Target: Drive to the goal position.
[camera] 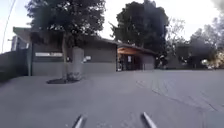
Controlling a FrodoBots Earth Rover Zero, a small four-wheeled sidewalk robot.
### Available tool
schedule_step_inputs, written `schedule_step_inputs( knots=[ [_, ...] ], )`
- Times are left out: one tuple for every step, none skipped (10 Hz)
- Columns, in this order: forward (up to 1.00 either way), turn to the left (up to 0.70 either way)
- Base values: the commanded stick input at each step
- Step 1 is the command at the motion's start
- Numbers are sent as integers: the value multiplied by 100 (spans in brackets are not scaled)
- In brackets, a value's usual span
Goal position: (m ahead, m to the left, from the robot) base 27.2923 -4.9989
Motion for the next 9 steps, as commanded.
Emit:
schedule_step_inputs(
  knots=[
    [97,-14],
    [97,-1],
    [97,0],
    [97,0],
    [97,0],
    [97,0],
    [97,0],
    [97,0],
    [97,0]
  ],
)
